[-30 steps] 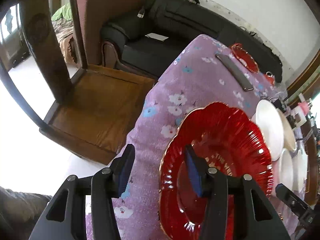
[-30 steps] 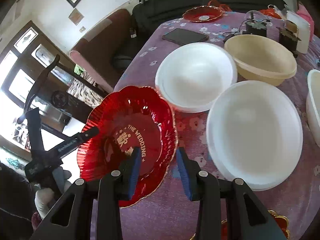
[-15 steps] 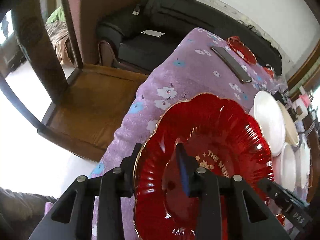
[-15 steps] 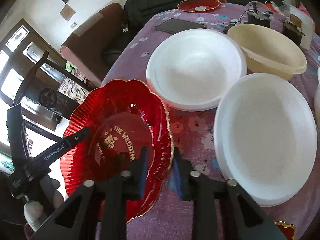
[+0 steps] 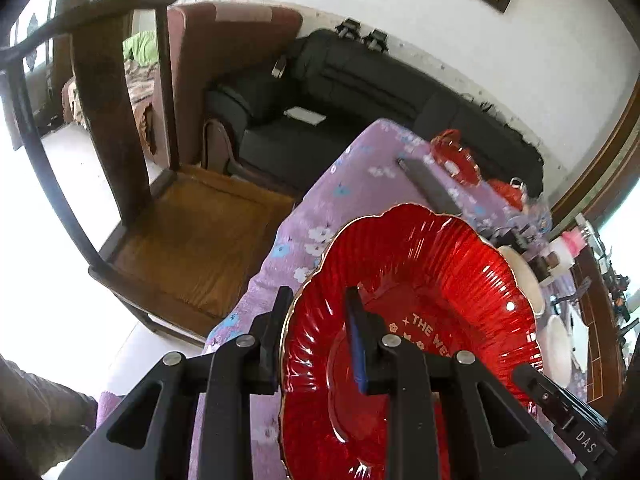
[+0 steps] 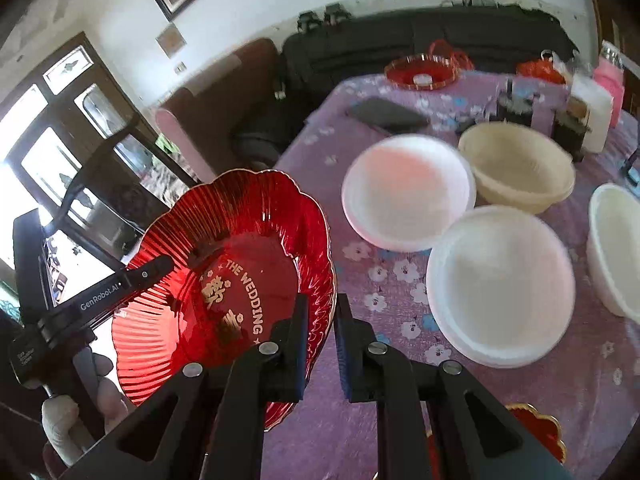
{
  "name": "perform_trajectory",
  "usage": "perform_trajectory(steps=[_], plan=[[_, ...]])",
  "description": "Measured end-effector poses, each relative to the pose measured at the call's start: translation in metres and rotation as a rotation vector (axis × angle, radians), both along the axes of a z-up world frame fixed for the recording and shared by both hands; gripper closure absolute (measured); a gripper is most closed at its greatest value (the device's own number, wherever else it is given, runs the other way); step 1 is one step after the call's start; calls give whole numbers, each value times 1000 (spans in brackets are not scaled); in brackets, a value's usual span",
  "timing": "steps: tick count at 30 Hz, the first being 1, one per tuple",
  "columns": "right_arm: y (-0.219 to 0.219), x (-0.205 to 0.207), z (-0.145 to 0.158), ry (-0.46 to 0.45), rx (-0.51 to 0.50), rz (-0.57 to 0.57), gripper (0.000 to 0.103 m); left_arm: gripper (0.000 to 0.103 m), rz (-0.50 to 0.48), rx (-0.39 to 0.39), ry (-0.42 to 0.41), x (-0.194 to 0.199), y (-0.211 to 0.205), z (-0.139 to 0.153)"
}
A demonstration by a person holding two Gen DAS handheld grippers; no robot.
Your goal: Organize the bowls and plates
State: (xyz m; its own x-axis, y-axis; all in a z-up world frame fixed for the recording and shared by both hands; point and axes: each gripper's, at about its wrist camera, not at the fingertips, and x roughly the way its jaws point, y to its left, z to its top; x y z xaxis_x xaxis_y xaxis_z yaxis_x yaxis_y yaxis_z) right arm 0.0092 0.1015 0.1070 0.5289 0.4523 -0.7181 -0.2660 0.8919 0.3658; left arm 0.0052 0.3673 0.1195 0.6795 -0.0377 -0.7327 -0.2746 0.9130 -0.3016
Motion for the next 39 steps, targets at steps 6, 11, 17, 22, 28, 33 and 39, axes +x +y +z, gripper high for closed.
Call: perform_trajectory(steps=[6, 11, 17, 22, 28, 33, 39], plan=[[-2, -27, 30, -66, 12, -2, 88, 78, 16, 14, -61, -30, -8, 31], [-4, -41, 41, -88, 29, -1, 88, 78, 24, 31, -81, -49, -10, 43], [-6, -55, 44, -107, 21, 6, 88, 78, 35, 30, -91, -64, -12, 49], [-8, -60, 40, -107, 14, 6, 88, 78, 37, 38, -92, -70, -16, 48], [-11, -62, 21, -73, 14, -9, 88, 78, 37, 27, -60, -70, -18, 32], [-16, -61, -2, -37, 6, -21, 88, 78, 27, 28, -34, -68, -25, 12], [-19, -52, -30, 7, -28, -30, 88, 78, 6, 19, 12, -57, -31, -22]])
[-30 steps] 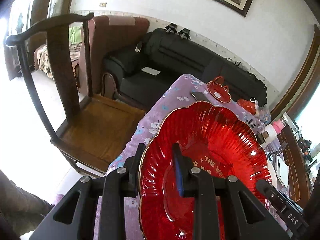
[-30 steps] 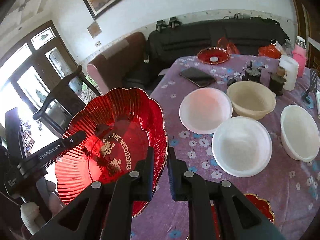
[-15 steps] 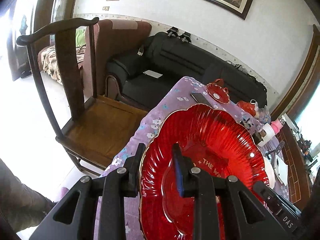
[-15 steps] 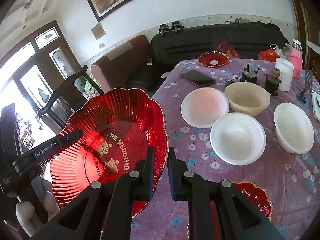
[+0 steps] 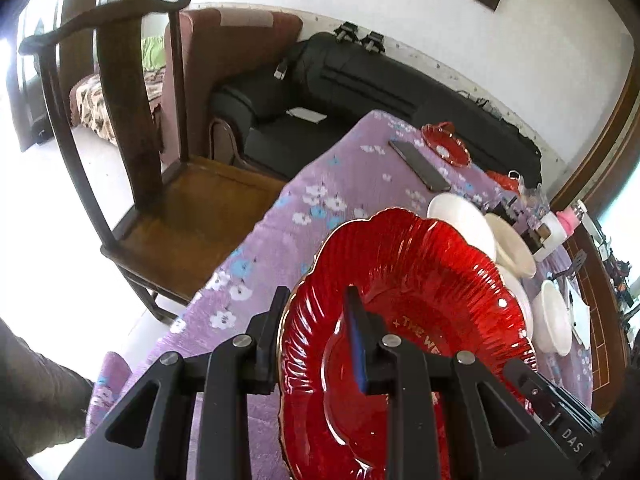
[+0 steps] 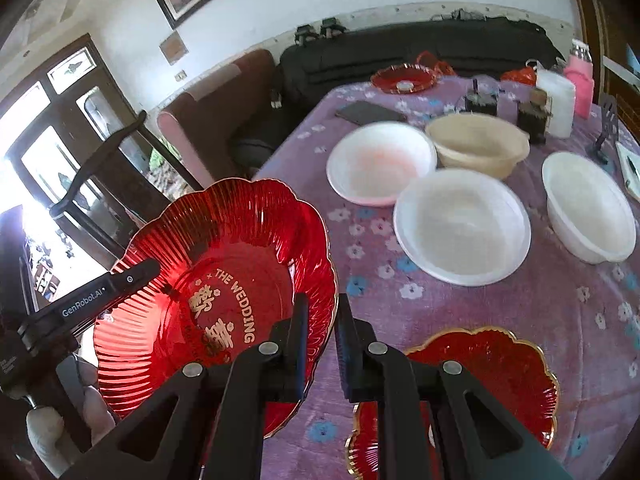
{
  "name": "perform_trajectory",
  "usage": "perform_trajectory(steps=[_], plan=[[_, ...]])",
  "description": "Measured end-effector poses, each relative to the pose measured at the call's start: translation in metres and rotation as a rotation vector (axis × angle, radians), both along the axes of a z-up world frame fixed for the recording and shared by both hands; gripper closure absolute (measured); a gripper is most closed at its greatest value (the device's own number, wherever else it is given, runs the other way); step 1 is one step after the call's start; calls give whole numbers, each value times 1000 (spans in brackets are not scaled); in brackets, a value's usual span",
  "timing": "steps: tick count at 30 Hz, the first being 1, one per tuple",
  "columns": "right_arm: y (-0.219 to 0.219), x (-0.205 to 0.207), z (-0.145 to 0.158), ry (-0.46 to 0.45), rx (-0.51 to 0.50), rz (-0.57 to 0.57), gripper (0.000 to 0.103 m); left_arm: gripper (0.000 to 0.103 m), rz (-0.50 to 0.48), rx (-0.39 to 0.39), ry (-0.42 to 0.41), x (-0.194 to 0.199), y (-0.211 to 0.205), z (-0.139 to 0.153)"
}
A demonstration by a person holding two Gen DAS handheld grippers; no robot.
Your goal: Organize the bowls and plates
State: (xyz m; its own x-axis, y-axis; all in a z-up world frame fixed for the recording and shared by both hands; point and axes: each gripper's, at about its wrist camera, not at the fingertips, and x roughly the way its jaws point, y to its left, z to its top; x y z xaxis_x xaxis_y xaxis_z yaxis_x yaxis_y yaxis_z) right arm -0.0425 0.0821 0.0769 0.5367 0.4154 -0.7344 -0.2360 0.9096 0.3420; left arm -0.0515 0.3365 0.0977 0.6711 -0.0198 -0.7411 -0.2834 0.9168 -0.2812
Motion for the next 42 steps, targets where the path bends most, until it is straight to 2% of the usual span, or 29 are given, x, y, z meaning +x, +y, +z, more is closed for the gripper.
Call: perform_trajectory(steps=[7, 12, 15, 18, 20, 24, 26, 27, 29, 31, 32, 34, 36, 39, 42], plan=[[-1, 14, -40, 87, -11, -2, 88, 78, 0, -27, 64, 16, 1, -39], [-2, 23, -50, 114, -11, -1, 88, 78, -2, -41, 94, 21, 5, -57], [-3, 25, -54, 123, -1, 6, 88, 77, 2, -21, 102, 21, 4, -64], [0, 24, -55, 119, -3, 17, 89, 71, -7, -19, 99, 21, 4, -68], [1, 25, -54, 113, -3, 18, 87, 60, -23, -17, 92, 23, 1, -68], [-8, 28, -53, 131, 64, -3, 86, 48, -48, 4, 84, 22, -2, -62], [-17, 23, -44, 112, 92, -12, 86, 39, -33, 21, 84, 20, 0, -57], [-23, 19, -38, 97, 101, -11, 85, 38, -31, 15, 82, 19, 1, -55], [-37, 3, -25, 56, 125, -15, 80, 38, -22, -1, 81, 12, 5, -50], [-53, -16, -15, 15, 140, -15, 67, 38, 21, 11, 71, -3, 9, -43], [-60, -26, -11, -4, 145, -10, 64, 38, 38, 16, 62, -12, 10, -39], [-77, -51, -7, -54, 124, -3, 53, 37, 74, 55, 45, -31, 6, -29], [-91, -68, -5, -93, 65, 9, 49, 35, 72, 101, 13, -52, -4, -18], [-112, -88, -8, -126, -26, -4, 49, 29, 8, 154, -37, -82, -32, -1], [-136, -92, -12, -97, -11, -49, 49, 26, -64, 193, -88, -105, -70, 15]])
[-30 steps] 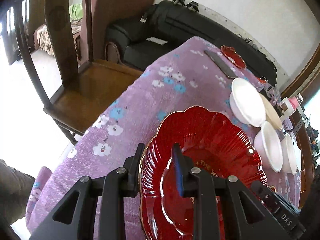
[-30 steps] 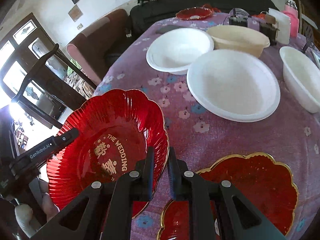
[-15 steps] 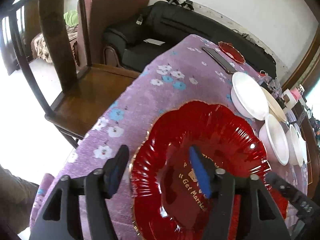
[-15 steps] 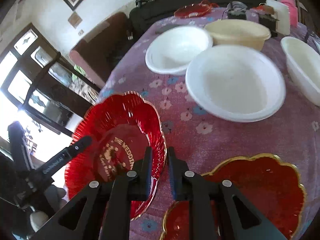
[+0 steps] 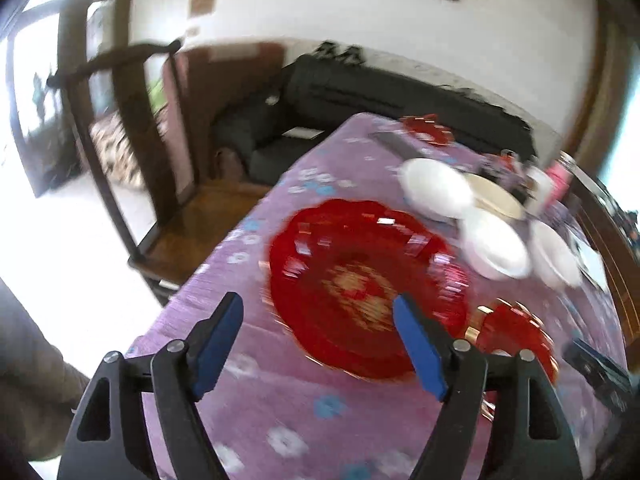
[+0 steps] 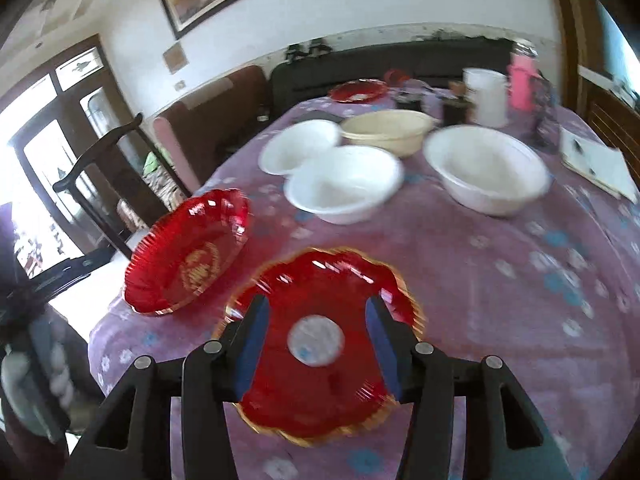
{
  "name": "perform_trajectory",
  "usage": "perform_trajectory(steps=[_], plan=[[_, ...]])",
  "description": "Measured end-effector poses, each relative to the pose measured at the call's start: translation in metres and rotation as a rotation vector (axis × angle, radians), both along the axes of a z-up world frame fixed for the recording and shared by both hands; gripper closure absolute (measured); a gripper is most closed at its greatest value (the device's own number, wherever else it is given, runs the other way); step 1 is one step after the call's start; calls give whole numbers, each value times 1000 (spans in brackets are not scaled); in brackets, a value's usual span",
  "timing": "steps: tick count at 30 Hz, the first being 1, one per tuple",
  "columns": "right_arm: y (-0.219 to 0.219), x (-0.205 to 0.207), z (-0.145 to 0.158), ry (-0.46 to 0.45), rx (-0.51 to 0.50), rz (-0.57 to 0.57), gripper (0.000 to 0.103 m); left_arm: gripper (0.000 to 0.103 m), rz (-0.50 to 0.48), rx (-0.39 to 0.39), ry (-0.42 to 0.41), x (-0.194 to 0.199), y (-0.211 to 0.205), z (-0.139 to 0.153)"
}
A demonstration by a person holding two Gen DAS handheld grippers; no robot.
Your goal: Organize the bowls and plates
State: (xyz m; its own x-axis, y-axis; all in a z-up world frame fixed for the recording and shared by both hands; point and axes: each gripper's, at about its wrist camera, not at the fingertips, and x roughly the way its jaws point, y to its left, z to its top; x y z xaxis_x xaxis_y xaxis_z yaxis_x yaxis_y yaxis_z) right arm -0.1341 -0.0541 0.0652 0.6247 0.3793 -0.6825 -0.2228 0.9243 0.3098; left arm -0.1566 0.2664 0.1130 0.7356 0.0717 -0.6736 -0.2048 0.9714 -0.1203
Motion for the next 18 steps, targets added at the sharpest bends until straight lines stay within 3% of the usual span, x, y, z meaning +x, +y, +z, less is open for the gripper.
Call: perform_trajectory(steps=[4, 7, 9, 11, 14, 18], plan=[[-7, 26, 22, 2, -41, -52, 49, 26, -130, 33, -26, 0, -54, 21], [-10, 62, 50, 24, -135, -103, 49, 26, -184, 22, -41, 4, -83, 44], [-20, 72, 68, 3, -145, -148, 49, 26, -221, 6, -68, -3, -95, 58], [-31, 62, 77, -22, -104, -128, 49, 14, -253, 10, -104, -14, -102, 61], [-46, 37, 56, 1, -49, -94, 45, 9, -257, 70, -87, -25, -110, 42], [-60, 12, 2, 69, -22, -101, 48, 9, -266, 74, 71, -20, -113, -9]])
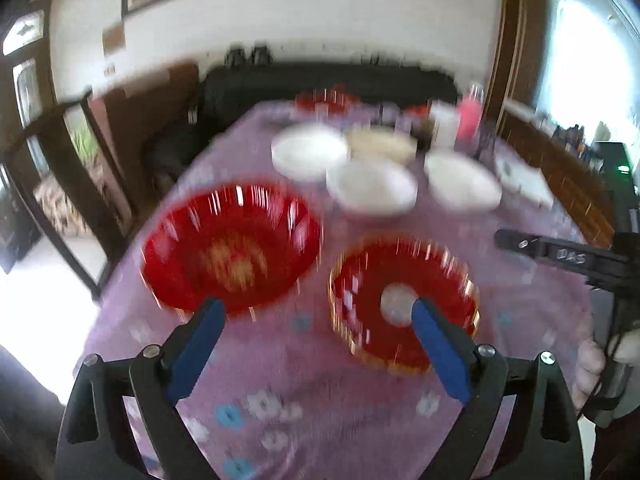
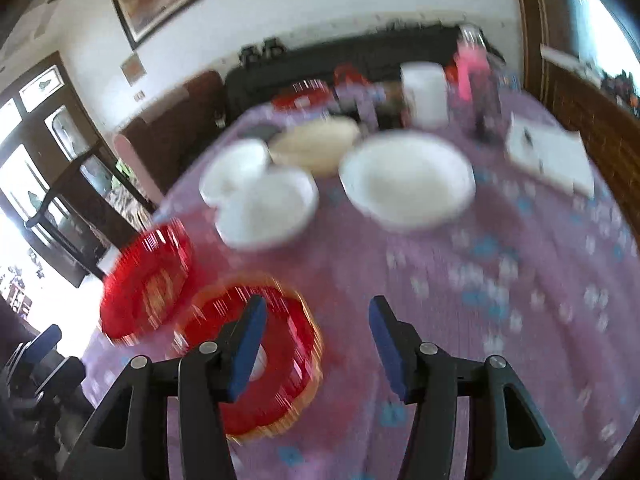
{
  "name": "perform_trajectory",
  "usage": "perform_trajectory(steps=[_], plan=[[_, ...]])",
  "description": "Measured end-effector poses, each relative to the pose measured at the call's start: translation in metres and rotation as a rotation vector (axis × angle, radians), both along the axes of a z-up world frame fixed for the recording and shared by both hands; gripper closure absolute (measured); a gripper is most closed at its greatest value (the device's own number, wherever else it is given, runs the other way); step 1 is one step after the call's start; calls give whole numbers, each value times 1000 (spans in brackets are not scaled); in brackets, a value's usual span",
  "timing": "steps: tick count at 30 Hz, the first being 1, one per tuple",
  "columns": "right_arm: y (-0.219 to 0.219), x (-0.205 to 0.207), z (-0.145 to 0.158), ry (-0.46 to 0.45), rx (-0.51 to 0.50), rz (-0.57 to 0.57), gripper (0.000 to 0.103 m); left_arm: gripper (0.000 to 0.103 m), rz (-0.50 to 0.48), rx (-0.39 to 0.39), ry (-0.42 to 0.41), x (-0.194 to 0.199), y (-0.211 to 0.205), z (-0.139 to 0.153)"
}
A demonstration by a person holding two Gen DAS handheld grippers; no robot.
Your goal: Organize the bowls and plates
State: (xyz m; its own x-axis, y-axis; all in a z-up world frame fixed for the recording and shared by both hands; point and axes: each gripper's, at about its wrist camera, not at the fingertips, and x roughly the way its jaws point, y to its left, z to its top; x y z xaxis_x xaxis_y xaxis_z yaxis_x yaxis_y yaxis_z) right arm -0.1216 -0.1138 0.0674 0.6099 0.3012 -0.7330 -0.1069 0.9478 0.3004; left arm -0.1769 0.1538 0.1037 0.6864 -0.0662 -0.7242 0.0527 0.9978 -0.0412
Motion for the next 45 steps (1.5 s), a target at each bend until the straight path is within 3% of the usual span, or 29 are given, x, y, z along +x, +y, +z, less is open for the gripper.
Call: perform_trajectory(steps=[3, 7, 8, 18, 27, 32, 37, 39, 43, 45], plan=[[-4, -2, -26, 36, 26, -17, 50, 15, -13, -30, 60, 9, -2, -27], [-2, 8, -41, 79, 74, -6, 50, 66, -19, -116, 190, 33, -4, -58], [0, 11, -42, 80, 70, -3, 50, 71, -20, -136, 211, 36, -4, -63], [16, 26, -53, 95, 97, 42, 52, 71, -4, -138, 233, 55, -11, -79], [24, 33, -65, 126, 106, 69, 91, 68, 1, -134, 237, 67, -24, -83], [1, 24, -64, 137, 123, 24, 92, 68, -10, -169, 220, 62, -23, -75], [-23, 10, -59, 131, 110, -2, 93, 66, -17, -134, 225, 69, -35, -73], [-30, 6, -57, 123, 102, -13, 93, 62, -28, -123, 236, 77, -44, -75], [-41, 4, -58, 127, 109, -38, 93, 46, -50, -85, 212, 89, -64, -77], [-42, 5, -59, 128, 111, -40, 93, 44, -71, -70, 201, 98, -74, -79]])
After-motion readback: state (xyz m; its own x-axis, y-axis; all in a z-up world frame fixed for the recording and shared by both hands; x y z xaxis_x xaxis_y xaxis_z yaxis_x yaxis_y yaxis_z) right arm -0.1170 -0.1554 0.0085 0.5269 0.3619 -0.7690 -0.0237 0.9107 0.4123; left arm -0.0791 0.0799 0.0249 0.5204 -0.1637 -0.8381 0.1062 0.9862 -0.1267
